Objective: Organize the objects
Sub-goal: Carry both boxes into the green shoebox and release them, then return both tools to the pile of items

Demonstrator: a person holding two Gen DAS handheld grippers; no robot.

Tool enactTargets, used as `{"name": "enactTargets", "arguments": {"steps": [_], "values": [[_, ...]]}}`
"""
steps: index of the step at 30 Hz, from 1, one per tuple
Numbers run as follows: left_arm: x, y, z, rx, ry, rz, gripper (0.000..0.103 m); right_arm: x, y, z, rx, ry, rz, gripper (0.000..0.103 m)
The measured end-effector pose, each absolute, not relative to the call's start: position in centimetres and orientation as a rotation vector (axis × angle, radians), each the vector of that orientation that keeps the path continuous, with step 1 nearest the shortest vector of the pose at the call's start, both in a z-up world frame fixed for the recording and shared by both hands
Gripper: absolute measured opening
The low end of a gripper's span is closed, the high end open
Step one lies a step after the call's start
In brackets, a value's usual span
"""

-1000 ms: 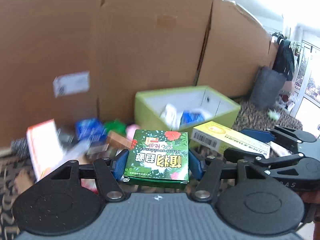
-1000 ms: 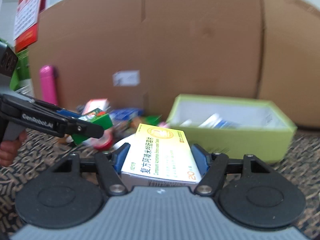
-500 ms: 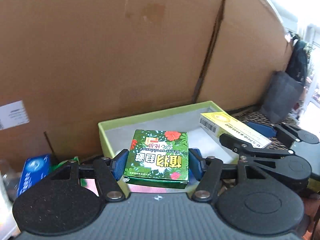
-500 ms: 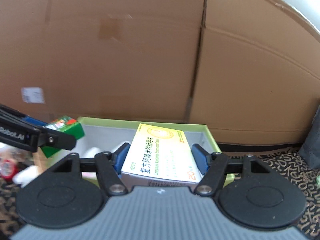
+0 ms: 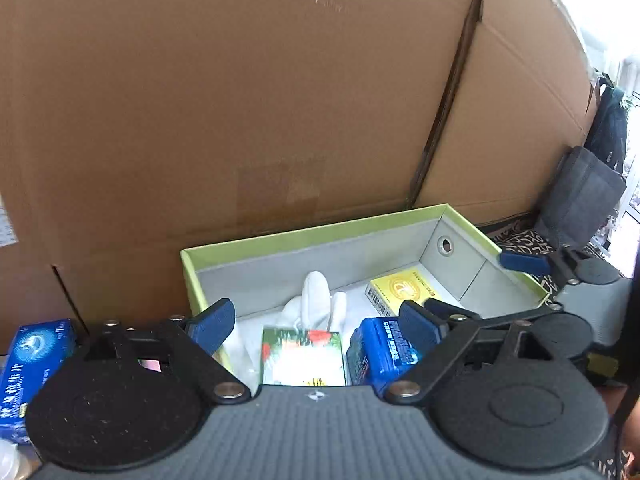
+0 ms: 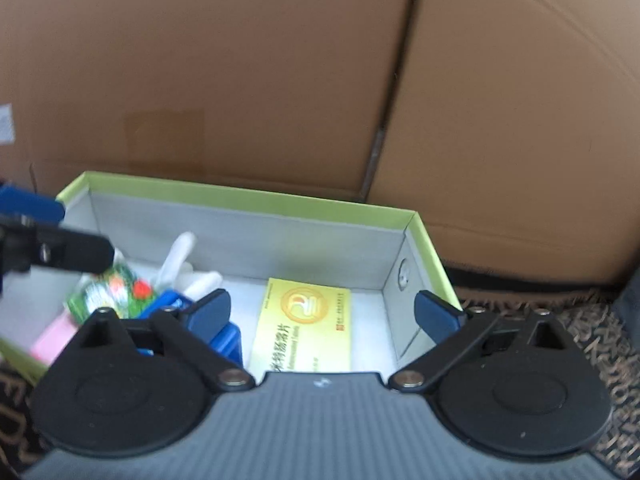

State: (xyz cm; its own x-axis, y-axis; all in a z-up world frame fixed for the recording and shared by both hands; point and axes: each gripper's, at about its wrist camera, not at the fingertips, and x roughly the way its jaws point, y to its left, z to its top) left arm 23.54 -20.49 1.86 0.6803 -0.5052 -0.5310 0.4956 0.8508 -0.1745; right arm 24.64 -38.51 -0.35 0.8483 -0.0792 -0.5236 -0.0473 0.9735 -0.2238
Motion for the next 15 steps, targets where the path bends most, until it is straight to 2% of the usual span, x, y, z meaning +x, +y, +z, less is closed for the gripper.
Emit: {"name": "enactTargets", "arguments": {"steps": [7, 15], "values": [[17.7, -17.6, 4.7, -0.041, 0.447, -0.573, 0.096, 17.6, -37.9, 4.2, -0.164, 0.394, -0.089, 0.103], [11.5, -14.3, 5.1, -0.071, 0.395, -0.558, 0.097, 9.2, -35.4, 5.1, -0.053, 0.29, -0.013, 0.103]]}}
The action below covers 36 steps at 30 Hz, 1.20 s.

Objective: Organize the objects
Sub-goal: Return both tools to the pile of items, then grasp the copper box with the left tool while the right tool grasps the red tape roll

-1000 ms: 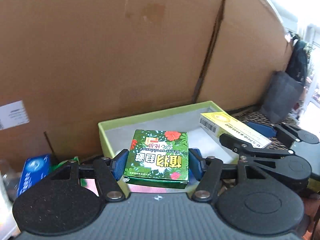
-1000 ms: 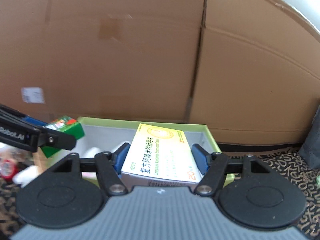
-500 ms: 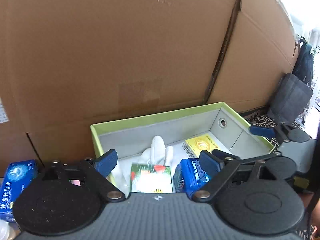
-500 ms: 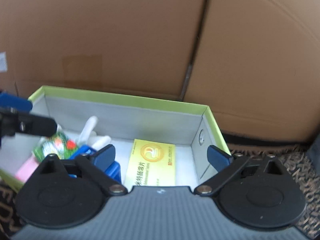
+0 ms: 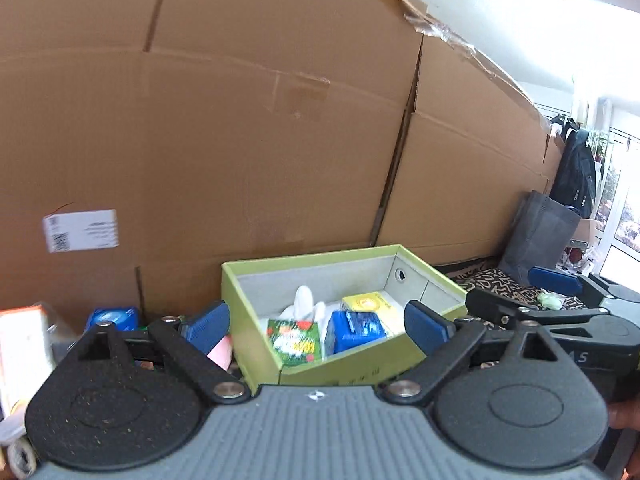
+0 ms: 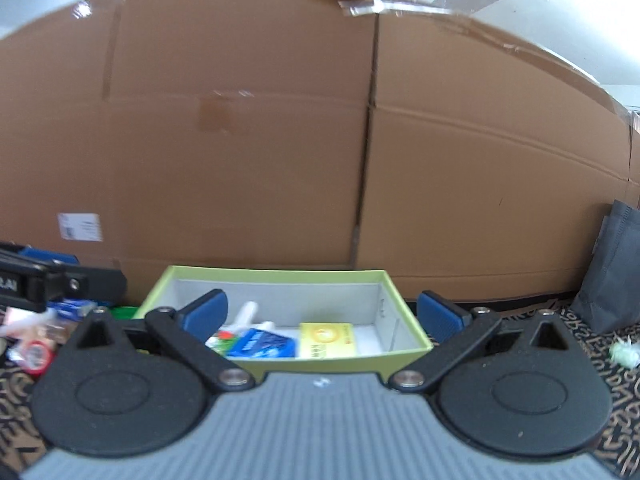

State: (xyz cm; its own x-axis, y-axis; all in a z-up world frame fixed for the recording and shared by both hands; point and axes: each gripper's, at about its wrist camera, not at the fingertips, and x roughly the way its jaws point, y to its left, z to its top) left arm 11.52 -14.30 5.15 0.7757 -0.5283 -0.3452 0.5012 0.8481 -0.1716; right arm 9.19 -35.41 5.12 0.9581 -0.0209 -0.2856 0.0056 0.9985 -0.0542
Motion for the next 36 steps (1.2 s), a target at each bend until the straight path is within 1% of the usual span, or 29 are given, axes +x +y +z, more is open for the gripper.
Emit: {"name": "enactTargets", "arguments": {"steps": [4, 6, 17, 22, 26, 30, 34, 35, 36], "values": [[8.9, -12.5, 4.2, -0.061, 0.386, -0.516, 0.097, 6.4, -33.3, 5.7, -0.048, 0.29, 0.028, 0.103], [7.9, -11.3, 3.4, -0.066, 0.392, -0.486, 0.097, 5.3, -32.1, 5.1, -0.052, 0.296, 0.035, 0.103], [4.5, -4.0, -1.3, -0.122, 0.491, -0.292, 0.097, 4.6, -26.2, -1.7, 0.052, 0.491, 0.221, 0.103], [5.1, 0.6, -3.3, -0.184, 0.554, -0.149, 0.097, 4.8, -24.1, -4.1, 0.083, 0.578, 0.274, 0.103], [6.8, 4.1, -4.3, -0.217, 0.574, -0.028, 0.097, 5.0, -23.3, -4.3, 0.094, 0.591, 0.286, 0.103], [9.2, 6.3, -4.2, -0.246, 0.556, 0.034, 0.096, 5.1, -22.7, -4.3, 0.085, 0.595, 0.29, 0.103], [12.2, 7.5, -4.5, -0.283, 0.582, 0.024, 0.089, 5.2, -22.0, -4.4, 0.076, 0.613, 0.303, 0.103], [12.9, 7.7, -4.7, -0.284, 0.595, 0.03, 0.084, 5.2, -21.8, -4.4, 0.074, 0.615, 0.307, 0.103], [13.5, 7.8, -4.8, -0.286, 0.609, 0.034, 0.077, 5.2, -21.6, -4.3, 0.071, 0.615, 0.313, 0.103]]}}
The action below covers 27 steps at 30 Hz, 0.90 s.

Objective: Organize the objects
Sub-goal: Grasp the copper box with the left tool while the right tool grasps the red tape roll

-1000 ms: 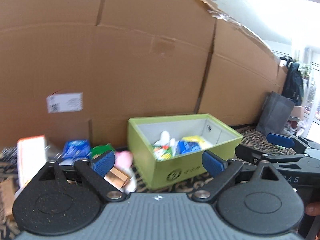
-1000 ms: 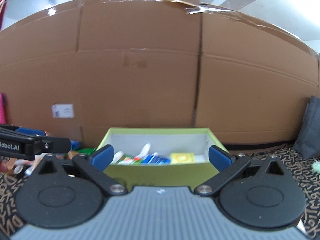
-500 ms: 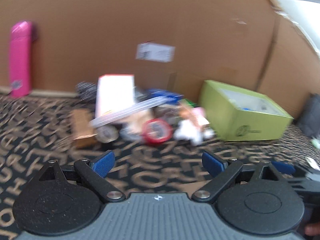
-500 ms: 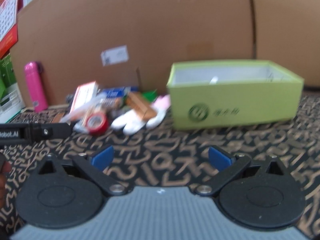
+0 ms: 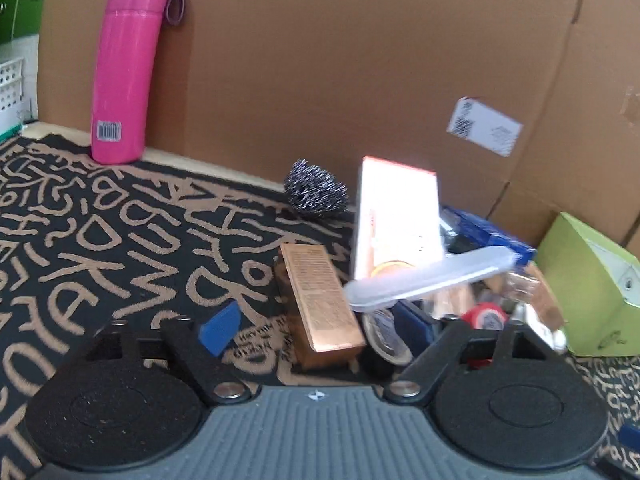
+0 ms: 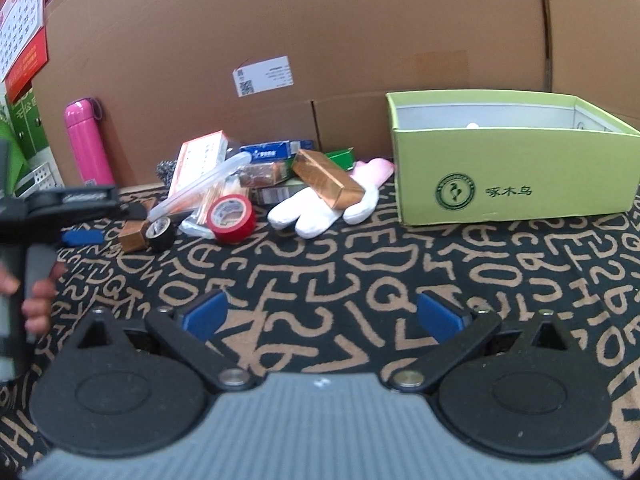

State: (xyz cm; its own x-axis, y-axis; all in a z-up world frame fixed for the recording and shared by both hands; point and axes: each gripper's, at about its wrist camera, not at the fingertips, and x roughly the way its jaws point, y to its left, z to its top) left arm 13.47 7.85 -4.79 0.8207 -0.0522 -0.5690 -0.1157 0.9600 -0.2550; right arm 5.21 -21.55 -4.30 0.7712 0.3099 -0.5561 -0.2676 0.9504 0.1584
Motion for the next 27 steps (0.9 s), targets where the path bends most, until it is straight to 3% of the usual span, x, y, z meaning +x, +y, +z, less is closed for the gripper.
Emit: {"name": "enactTargets", "arguments": {"steps": [4, 6, 10, 18, 22, 23, 26, 27], "values": [[13.8, 8.5, -5.1, -0.273, 0.611, 0.018, 0.064, 5.4, -20.1, -3.8, 0.032, 0.604, 0.359, 0.103], [13.4, 9.0, -4.9, -0.291, 0.621, -0.019, 0.038, 5.9, -18.9, -3.4, -0.003, 0.588, 0.392, 0.103], [12.2, 9.5, -4.7, -0.264, 0.653, -0.059, 0.037, 7.8, -16.0, -3.0, -0.078, 0.543, 0.478, 0.1], [6.4, 10.0, -4.6, -0.177, 0.69, -0.14, 0.036, 14.4, -11.1, -4.4, -0.19, 0.557, 0.521, 0.07], [5.7, 9.9, -4.8, -0.164, 0.686, -0.135, 0.036, 16.7, -10.2, -5.5, -0.19, 0.593, 0.51, 0.062], [5.8, 9.8, -4.8, -0.157, 0.686, -0.13, 0.037, 17.0, -10.3, -5.8, -0.187, 0.609, 0.513, 0.049], [6.3, 9.5, -4.9, -0.151, 0.674, -0.119, 0.054, 15.8, -11.0, -5.6, -0.175, 0.615, 0.514, 0.046], [6.5, 9.4, -4.9, -0.15, 0.67, -0.114, 0.056, 15.0, -11.4, -5.3, -0.176, 0.613, 0.516, 0.046]]}}
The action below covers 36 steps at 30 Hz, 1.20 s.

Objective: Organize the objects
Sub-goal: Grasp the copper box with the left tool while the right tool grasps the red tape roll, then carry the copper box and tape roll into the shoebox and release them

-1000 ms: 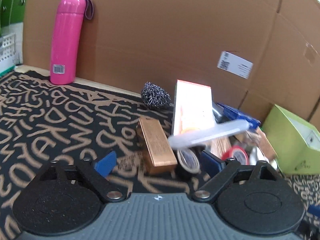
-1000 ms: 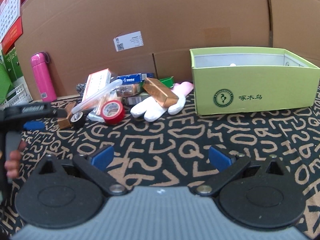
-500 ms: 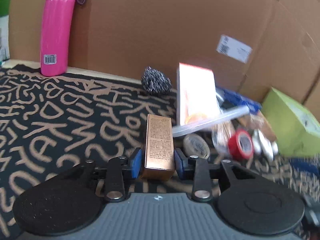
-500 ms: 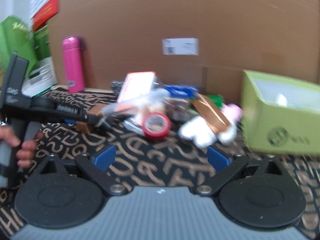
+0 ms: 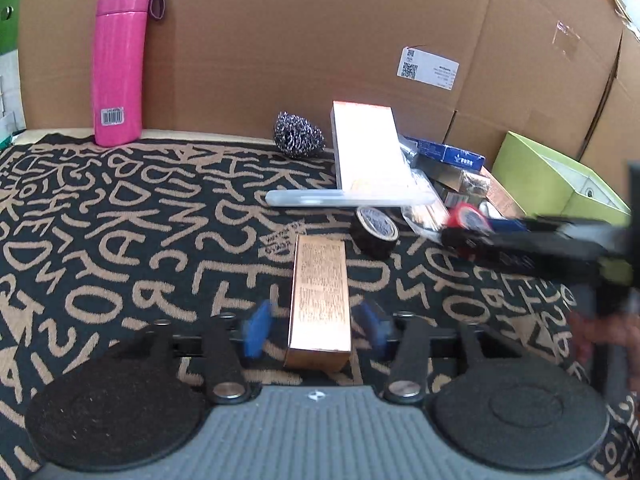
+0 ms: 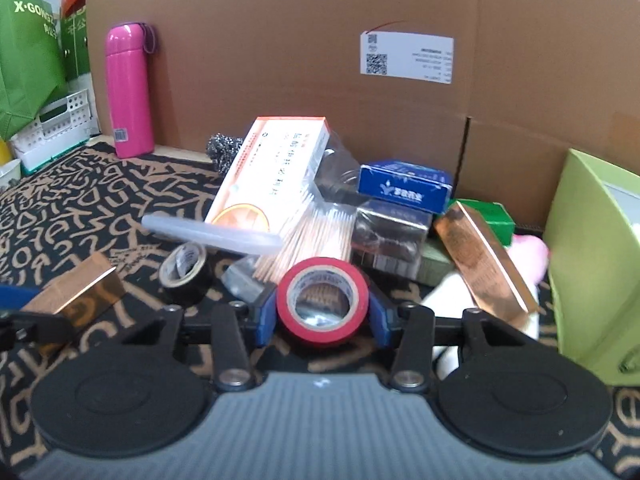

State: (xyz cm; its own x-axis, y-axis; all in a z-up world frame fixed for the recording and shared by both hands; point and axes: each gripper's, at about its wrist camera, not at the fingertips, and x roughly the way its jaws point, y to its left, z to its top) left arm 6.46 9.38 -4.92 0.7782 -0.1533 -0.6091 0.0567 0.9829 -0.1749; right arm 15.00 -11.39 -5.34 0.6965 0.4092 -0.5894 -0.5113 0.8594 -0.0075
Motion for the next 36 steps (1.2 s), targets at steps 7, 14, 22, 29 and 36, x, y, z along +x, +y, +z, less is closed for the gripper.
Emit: {"name": "enactTargets", "arguments": {"steps": [7, 14, 22, 29, 36], "values": [[6.7, 8.1, -5.0, -0.102, 0.676, -0.129, 0.04, 8.4, -14.7, -4.3, -0.175, 0.691, 0.549, 0.046], [5.4, 4.4, -4.9, -0.071, 0.718, -0.325, 0.033, 5.1, -16.6, -4.9, -0.205, 0.684, 0.482, 0.046], [5.6, 2.6, -5.0, 0.021, 0.705, -0.283, 0.036, 4.9, -17.4, -5.0, -0.157, 0.666, 0.48, 0.05], [6.0, 2.0, -5.0, 0.04, 0.707, -0.271, 0.036, 4.7, -17.7, -5.2, -0.138, 0.668, 0.486, 0.05], [5.9, 1.3, -4.9, 0.059, 0.709, -0.272, 0.033, 4.6, -17.7, -5.3, -0.132, 0.663, 0.493, 0.046]]}}
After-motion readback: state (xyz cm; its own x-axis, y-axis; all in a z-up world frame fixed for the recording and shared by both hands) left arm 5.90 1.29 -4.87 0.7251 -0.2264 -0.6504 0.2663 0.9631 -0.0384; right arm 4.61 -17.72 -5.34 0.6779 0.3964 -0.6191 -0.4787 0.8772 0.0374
